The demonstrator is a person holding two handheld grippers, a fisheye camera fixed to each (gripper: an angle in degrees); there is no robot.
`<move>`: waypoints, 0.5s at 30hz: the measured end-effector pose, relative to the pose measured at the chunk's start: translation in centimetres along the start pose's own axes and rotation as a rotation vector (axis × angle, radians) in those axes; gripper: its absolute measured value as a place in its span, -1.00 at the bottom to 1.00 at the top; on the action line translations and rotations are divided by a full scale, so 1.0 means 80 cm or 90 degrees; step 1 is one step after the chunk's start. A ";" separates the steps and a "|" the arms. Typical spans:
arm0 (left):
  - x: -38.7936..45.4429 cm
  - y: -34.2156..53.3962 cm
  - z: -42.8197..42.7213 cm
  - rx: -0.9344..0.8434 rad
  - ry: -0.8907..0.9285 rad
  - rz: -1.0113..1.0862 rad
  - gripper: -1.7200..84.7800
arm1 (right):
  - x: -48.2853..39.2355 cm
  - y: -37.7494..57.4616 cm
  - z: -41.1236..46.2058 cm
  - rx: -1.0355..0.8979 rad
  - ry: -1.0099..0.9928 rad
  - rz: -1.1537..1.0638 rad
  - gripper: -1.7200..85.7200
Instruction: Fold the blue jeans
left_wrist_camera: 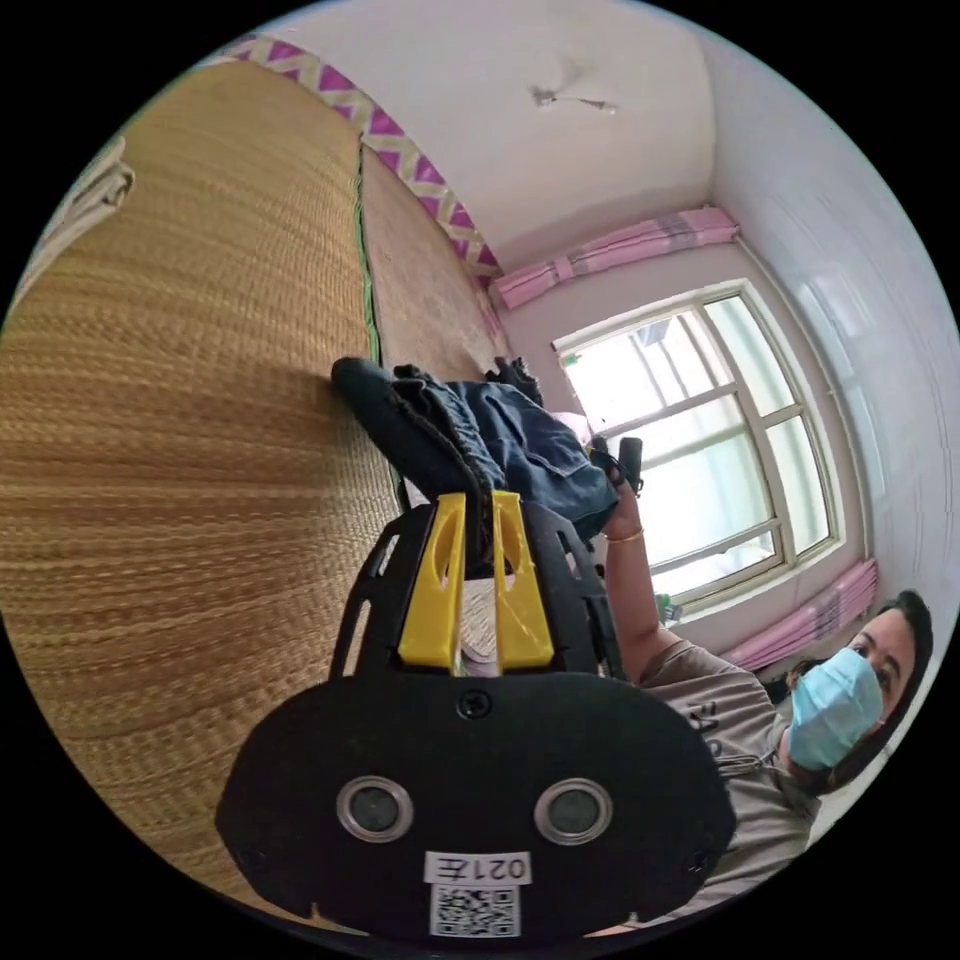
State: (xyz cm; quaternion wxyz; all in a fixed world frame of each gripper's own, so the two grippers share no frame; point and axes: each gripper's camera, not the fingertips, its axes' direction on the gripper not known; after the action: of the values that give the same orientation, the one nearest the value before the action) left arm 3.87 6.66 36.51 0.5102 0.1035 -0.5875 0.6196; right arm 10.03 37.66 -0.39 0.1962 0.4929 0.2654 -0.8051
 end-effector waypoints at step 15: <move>-0.041 0.114 -0.448 0.492 -0.210 -0.030 -0.83 | -0.356 -0.292 0.404 -0.034 -0.036 -0.279 -0.93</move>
State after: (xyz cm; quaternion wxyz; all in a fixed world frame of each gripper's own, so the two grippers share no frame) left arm 15.39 36.78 18.15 0.3473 0.3981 -0.3832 0.7577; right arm -13.29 37.38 42.68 0.0372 0.3952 0.3817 -0.8347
